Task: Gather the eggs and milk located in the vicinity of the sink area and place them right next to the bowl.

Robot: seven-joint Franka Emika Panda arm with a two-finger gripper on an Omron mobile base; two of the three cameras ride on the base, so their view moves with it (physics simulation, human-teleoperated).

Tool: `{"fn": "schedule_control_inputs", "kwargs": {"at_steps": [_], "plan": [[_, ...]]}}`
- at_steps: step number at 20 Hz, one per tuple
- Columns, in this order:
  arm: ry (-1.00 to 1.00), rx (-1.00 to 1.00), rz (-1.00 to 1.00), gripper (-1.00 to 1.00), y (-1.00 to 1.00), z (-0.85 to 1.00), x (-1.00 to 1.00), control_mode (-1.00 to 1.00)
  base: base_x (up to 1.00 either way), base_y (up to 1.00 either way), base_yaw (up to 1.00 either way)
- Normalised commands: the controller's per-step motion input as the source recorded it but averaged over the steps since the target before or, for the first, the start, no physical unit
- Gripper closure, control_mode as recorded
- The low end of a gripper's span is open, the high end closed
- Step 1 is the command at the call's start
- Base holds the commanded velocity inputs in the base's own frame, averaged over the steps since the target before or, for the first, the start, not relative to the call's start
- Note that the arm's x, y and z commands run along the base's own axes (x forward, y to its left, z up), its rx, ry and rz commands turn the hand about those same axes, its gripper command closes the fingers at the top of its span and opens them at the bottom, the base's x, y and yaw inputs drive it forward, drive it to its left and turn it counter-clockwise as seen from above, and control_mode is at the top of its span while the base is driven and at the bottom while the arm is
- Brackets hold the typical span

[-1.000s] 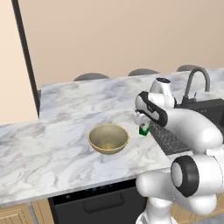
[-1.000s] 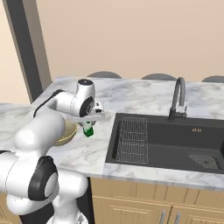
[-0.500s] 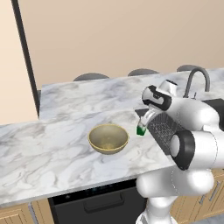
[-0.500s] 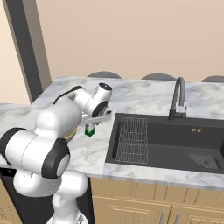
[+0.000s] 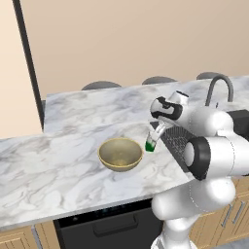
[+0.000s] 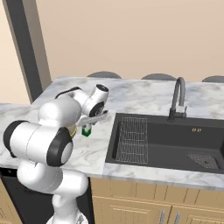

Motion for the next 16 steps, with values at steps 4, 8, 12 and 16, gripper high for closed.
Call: {"fn": "schedule_control_inputs", "kwargs": {"at_steps": [4, 8, 12, 16], "plan": [[-0.10, 0.00, 0.00, 1.00, 0.00, -0.35, 0.04, -1.00, 0.00, 0.00, 0.00], [-0.11, 0.00, 0.00, 1.00, 0.02, -0.30, 0.01, -1.00, 0.00, 0.00, 0.00], [-0.08, 0.00, 0.01, 1.00, 0.03, -0.29, 0.00, -1.00, 0.00, 0.00, 0.00], [-0.03, 0.00, 0.02, 1.00, 0.10, -0.18, 0.01, -1.00, 0.00, 0.00, 0.00]]}}
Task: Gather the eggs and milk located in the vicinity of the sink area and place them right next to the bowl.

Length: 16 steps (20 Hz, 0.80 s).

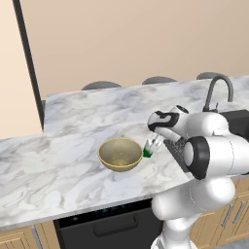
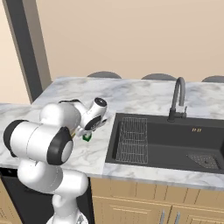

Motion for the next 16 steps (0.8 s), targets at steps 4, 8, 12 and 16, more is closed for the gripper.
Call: {"fn": "schedule_control_inputs", "kwargs": {"at_steps": [4, 8, 12, 16], "plan": [[0.00, 0.00, 0.03, 1.00, 0.21, 0.00, 0.06, -1.00, 0.00, 0.00, 0.00], [0.00, 0.00, 0.01, 1.00, 0.17, 0.00, 0.07, -1.00, 0.00, 0.00, 0.00], [0.01, 0.00, 0.02, 1.00, 0.01, -0.29, 0.01, -1.00, 0.00, 0.00, 0.00], [0.00, 0.00, 0.01, 1.00, 0.00, -0.21, 0.00, -1.00, 0.00, 0.00, 0.00]]}}
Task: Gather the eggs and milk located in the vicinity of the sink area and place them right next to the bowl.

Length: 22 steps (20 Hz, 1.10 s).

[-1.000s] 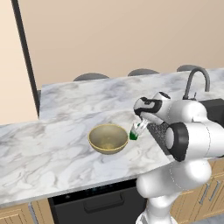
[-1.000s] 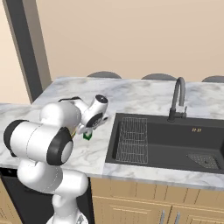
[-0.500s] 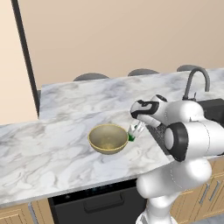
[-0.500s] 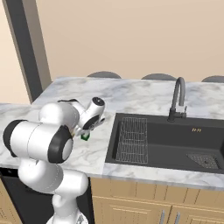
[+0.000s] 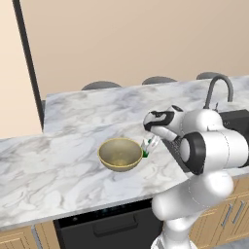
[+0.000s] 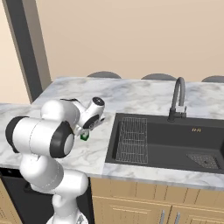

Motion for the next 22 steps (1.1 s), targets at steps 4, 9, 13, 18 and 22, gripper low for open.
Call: {"fn": "schedule_control_inputs", "kwargs": {"at_steps": [4, 9, 13, 18, 22], "plan": [[0.00, 0.00, 0.01, 1.00, 0.01, -0.10, 0.00, -1.00, 0.00, 0.00, 0.00], [0.00, 0.00, 0.00, -1.00, 0.14, -0.11, 0.00, -1.00, 0.00, 0.00, 0.00], [0.00, 0.00, 0.00, -1.00, 0.08, 0.00, 0.00, -1.00, 0.00, 0.00, 0.00], [0.00, 0.00, 0.00, -1.00, 0.01, 0.00, 0.00, -1.00, 0.00, 0.00, 0.00], [0.00, 0.00, 0.00, -1.00, 0.00, 0.01, 0.00, -1.00, 0.00, 0.00, 0.00]]}}
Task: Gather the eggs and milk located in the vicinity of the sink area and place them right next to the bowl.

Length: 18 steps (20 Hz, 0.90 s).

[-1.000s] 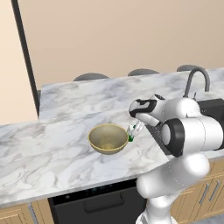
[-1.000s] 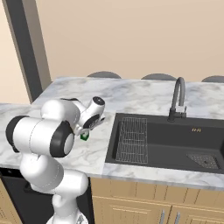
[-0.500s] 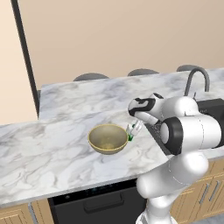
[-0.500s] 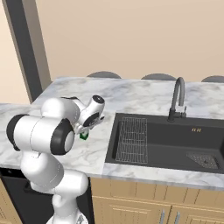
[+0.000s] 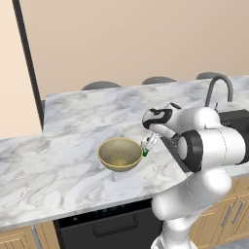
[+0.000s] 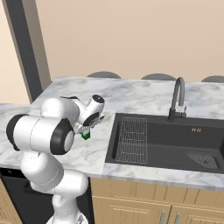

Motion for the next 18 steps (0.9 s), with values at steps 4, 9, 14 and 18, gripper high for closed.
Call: {"fn": "schedule_control_inputs", "kwargs": {"at_steps": [4, 9, 14, 18], "plan": [[0.00, -0.02, 0.00, -1.00, 0.11, 0.09, 0.00, -1.00, 0.00, 0.00, 0.00], [0.02, -0.06, 0.00, -1.00, 0.09, 0.20, 0.00, -1.00, 0.00, 0.00, 0.00], [0.09, -0.08, -0.06, -1.00, 0.00, 0.42, -0.21, -1.00, 0.00, 0.00, 0.00], [0.14, -0.15, -0.13, -1.00, 0.03, 0.82, -0.39, -1.00, 0.00, 0.00, 0.00]]}}
